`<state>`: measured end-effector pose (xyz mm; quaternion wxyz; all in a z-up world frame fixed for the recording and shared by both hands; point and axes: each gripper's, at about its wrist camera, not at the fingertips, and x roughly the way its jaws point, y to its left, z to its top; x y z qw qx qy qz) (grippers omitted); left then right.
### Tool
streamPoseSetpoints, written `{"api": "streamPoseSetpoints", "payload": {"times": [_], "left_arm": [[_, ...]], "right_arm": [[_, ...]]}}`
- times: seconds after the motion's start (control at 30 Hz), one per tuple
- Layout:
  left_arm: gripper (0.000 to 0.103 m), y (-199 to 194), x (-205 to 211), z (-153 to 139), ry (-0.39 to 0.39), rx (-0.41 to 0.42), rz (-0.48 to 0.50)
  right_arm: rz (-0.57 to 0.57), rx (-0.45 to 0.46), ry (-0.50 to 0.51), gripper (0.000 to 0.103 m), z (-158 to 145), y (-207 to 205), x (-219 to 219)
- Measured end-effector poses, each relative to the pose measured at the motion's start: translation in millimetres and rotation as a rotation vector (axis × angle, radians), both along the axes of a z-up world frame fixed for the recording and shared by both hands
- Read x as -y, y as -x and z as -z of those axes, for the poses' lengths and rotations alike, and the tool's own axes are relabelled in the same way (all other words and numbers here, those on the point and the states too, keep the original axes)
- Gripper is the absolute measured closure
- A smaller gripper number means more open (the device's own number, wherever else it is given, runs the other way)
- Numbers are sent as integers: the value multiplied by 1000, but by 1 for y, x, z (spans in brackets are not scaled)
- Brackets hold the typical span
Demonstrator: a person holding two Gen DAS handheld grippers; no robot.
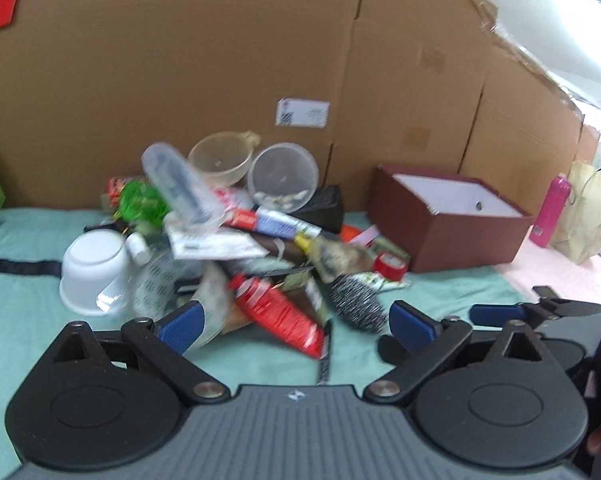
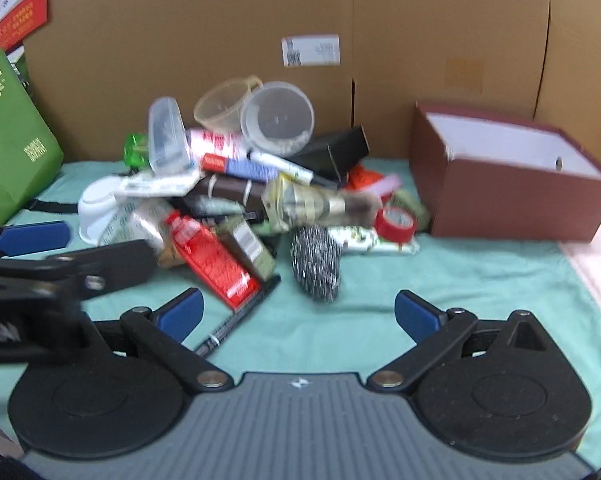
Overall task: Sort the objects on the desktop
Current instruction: 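Move both tools back over the pile of items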
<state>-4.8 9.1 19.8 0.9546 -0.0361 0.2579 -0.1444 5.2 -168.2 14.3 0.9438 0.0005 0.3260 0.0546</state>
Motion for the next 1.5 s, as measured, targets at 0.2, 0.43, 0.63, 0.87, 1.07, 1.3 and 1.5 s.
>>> {"api": "streamPoseSetpoints", "payload": {"times": [0.2, 0.43, 0.63, 0.87, 1.07, 1.3, 1.5], "left_arm": [[1, -15, -16, 25, -18, -69, -32], [6, -30, -39, 9, -70, -114, 28], [5, -4, -82, -37, -196, -43, -80], [5, 64, -98, -32, -376, -163, -82], [5, 87, -94, 2, -209, -177, -77], [5, 29, -62, 12, -34, -51, -89], [5, -16, -59, 13, -38, -18, -100]], "right_arm": [[32, -72, -33, 4, 26, -12, 9], [15, -57, -34, 4, 29, -23, 9], [-22, -65, -80, 4, 30, -35, 0], [-85, -46, -103, 4, 26, -26, -8], [-65, -42, -136, 4, 25, -16, 2], [-33, -41, -81, 4, 33, -3, 10], [-76, -54, -84, 4, 45, -12, -10]]}}
